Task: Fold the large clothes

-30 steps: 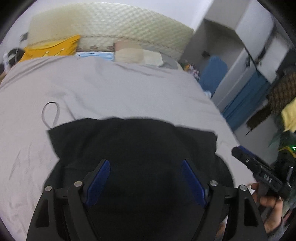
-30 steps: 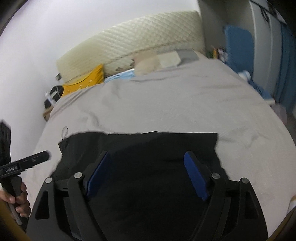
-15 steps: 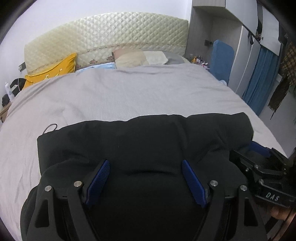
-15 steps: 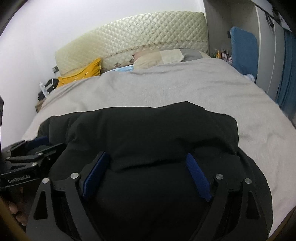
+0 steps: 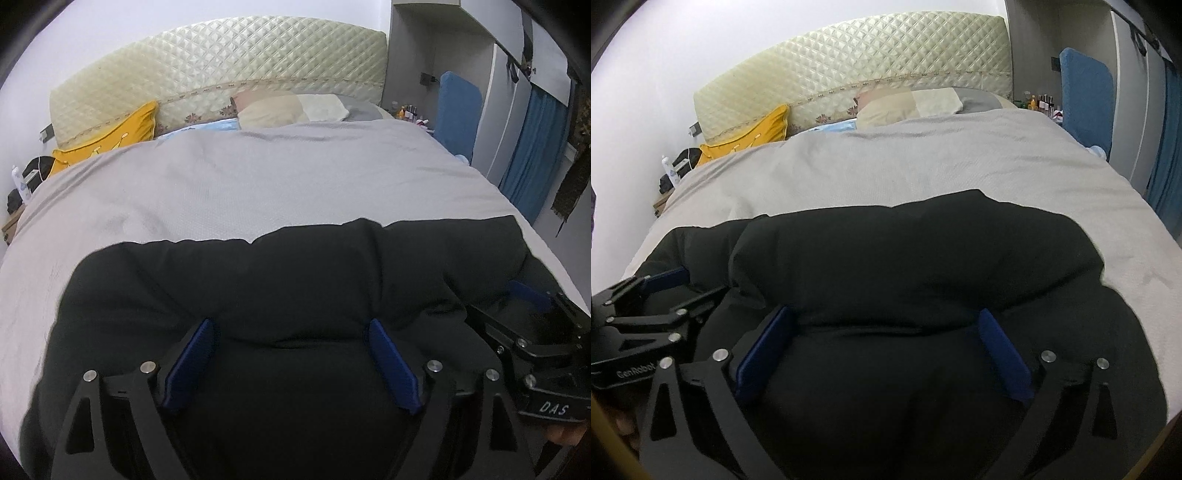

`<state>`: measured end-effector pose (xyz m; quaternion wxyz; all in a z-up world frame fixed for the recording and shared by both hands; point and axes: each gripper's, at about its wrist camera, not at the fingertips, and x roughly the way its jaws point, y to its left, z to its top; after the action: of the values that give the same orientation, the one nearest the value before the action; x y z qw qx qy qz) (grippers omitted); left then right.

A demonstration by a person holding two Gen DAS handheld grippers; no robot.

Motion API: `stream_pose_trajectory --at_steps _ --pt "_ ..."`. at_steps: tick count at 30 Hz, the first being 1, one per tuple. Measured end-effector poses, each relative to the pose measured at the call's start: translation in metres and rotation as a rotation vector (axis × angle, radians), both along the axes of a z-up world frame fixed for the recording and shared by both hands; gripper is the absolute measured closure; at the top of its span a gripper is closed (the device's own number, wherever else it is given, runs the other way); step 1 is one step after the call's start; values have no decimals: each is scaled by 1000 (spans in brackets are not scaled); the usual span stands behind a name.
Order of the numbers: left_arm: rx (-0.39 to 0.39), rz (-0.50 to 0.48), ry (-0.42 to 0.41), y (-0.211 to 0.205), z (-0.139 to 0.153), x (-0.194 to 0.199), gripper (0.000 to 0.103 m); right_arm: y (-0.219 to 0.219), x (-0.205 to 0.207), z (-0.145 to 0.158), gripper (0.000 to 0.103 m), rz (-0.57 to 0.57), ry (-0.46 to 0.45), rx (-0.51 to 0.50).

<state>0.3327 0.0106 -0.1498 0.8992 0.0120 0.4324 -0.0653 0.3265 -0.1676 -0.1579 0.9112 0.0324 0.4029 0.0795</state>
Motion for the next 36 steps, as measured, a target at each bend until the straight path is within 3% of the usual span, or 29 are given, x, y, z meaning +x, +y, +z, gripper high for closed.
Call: stream_pose_trajectory --at_steps 5,13,18,22,25,30,36 --pt "23 10 -10 0 -11 4 16 10 5 -10 0 10 -30 -53" --pt "2 9 -8 3 -6 -7 16 6 -4 -8 0 18 -52 -26" --pt "-65 31 3 28 12 -23 16 -9 -24 11 0 29 -98 -29" --pt "-13 102 -66 58 27 -45 16 -21 -44 24 0 92 -133 -57" --pt "40 144 -90 75 25 -53 16 -40 -52 27 0 52 -140 -42" --pt "53 148 -59 84 9 -46 16 -55 -48 14 0 28 -106 -73" --pt "65 124 -54 80 -8 -39 15 -61 -44 -5 0 21 -97 -43"
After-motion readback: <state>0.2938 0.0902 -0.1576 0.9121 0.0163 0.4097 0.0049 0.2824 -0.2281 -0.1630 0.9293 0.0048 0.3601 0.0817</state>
